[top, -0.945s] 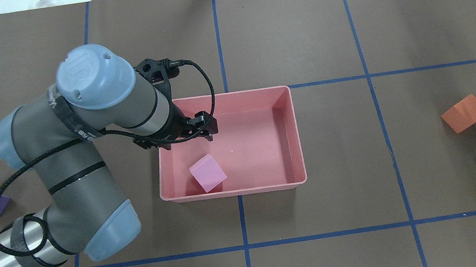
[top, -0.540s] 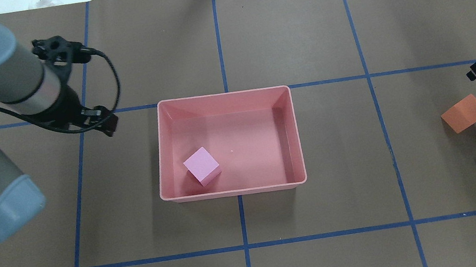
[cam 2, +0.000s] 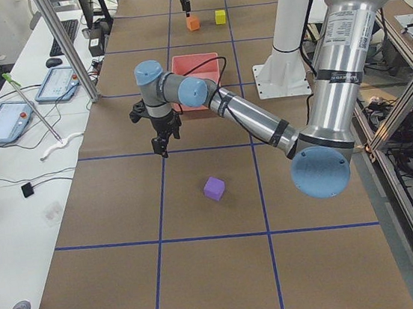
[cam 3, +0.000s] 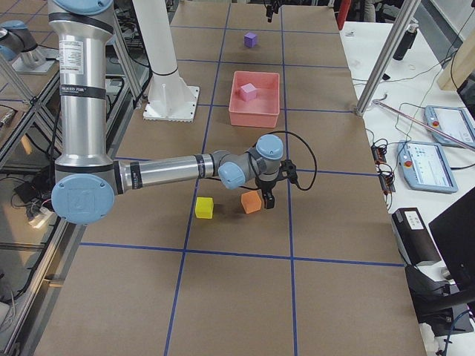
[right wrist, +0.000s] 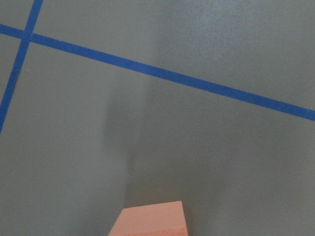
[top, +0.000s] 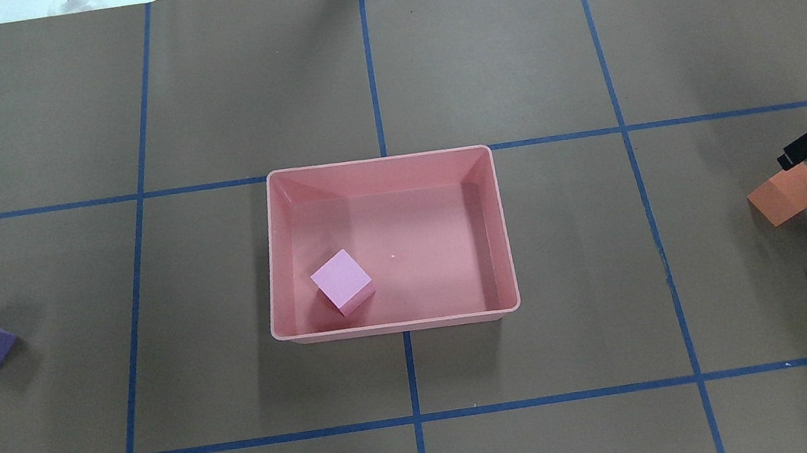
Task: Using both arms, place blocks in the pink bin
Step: 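Withdraw the left gripper while the right gripper reaches for the orange cube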
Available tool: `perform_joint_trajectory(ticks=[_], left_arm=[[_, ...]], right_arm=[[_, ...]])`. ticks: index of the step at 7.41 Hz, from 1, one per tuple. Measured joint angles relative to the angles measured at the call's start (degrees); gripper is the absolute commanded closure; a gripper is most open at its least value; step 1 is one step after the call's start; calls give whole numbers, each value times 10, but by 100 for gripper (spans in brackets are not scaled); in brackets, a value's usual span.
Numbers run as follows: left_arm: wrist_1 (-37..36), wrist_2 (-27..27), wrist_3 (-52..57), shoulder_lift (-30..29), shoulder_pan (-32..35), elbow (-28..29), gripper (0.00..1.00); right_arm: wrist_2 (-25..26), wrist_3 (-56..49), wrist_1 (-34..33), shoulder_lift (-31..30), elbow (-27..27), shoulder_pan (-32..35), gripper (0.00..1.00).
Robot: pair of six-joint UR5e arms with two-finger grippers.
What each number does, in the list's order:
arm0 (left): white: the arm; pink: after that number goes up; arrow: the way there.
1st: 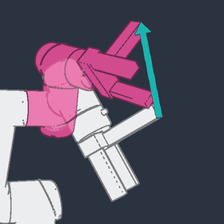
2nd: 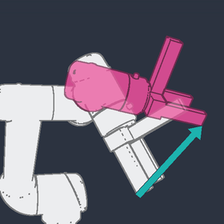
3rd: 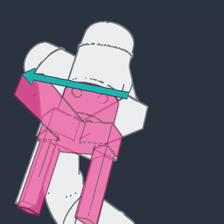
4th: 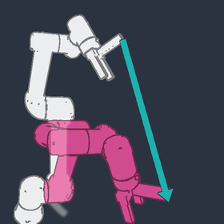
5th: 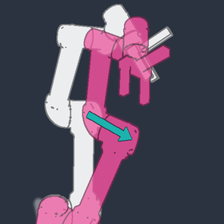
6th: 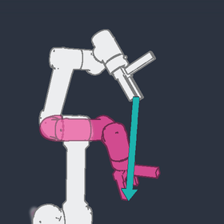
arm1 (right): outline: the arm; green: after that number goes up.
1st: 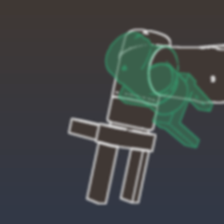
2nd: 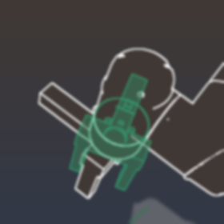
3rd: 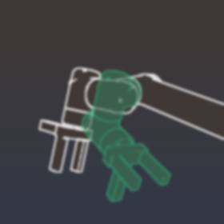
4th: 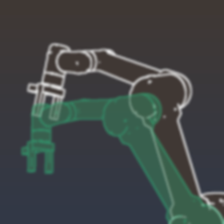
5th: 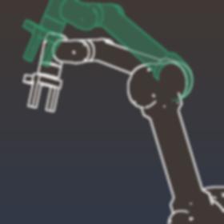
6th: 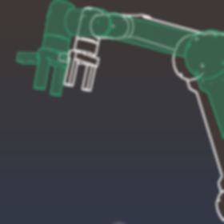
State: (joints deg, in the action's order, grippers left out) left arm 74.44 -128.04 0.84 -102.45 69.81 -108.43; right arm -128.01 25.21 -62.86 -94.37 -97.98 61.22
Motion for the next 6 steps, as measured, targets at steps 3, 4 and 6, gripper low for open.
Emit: perform_joint_trajectory(ticks=[3, 4, 6], left_arm=[[4, -9, 23, 4, 14, 15, 0], [4, -10, 23, 5, 14, 15, 0], [4, -11, 22, 5, 14, 15, 0]], right_arm=[[39, 19, 59, -30, 2, -45, 16], [52, 20, 63, -33, 3, -58, 61], [66, 22, 63, -29, 6, -72, 100]])
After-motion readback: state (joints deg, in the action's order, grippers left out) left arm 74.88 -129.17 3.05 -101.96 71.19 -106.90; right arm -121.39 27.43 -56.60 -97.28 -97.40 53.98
